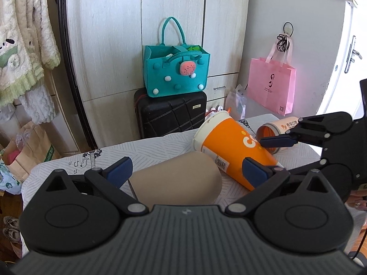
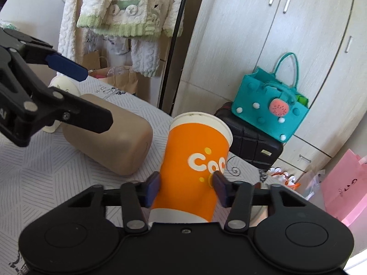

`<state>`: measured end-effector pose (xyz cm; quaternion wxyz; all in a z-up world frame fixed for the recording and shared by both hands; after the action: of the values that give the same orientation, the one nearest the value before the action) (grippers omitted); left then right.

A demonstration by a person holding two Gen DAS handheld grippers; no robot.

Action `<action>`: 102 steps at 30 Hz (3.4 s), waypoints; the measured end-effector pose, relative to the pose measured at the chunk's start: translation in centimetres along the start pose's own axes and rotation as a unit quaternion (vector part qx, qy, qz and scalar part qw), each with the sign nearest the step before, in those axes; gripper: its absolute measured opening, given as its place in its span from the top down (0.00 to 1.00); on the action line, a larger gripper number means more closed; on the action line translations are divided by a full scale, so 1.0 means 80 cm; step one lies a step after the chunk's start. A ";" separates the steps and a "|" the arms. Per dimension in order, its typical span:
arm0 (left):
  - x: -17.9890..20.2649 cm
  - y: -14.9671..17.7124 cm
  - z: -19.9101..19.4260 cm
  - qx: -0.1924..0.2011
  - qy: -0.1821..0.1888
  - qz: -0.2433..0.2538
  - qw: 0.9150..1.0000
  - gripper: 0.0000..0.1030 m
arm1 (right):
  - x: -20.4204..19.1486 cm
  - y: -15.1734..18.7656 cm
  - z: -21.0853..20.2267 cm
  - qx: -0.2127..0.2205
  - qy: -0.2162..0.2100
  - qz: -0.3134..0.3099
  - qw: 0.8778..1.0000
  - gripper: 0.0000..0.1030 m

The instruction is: Flip cup upright

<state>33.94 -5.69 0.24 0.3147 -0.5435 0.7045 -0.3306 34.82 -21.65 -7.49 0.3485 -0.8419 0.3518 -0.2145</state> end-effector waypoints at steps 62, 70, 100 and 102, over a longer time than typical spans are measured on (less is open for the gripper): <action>0.010 0.116 -0.093 -0.054 0.077 -0.111 0.989 0.00 | -0.132 0.111 -0.083 0.006 -0.072 0.081 0.994 0.30; 0.030 0.136 -0.065 -0.097 0.138 -0.183 0.968 0.01 | -0.128 0.109 -0.084 -0.012 -0.145 0.075 0.986 0.17; 0.075 0.117 -0.068 -0.055 0.161 -0.170 0.971 0.29 | -0.112 0.086 -0.073 -0.003 -0.228 0.067 0.971 0.23; 0.078 0.105 -0.078 -0.021 0.149 -0.145 0.978 0.29 | -0.113 0.080 -0.081 0.030 -0.203 0.039 0.978 0.23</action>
<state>22.97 -9.37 -3.40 0.1438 -0.5907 0.6640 -0.4353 22.10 -21.07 -8.93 0.4458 -0.8426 0.3000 -0.0352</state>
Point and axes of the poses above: each gripper's, at about its wrist camera, not at the fingertips, and z roughly the way its jaws point, x to its right, y to its underside, the point moved 10 cm from there along z, roughly the way its jaws point, and after that the axes turned 13 degrees about -y, right-handed, at the moved point
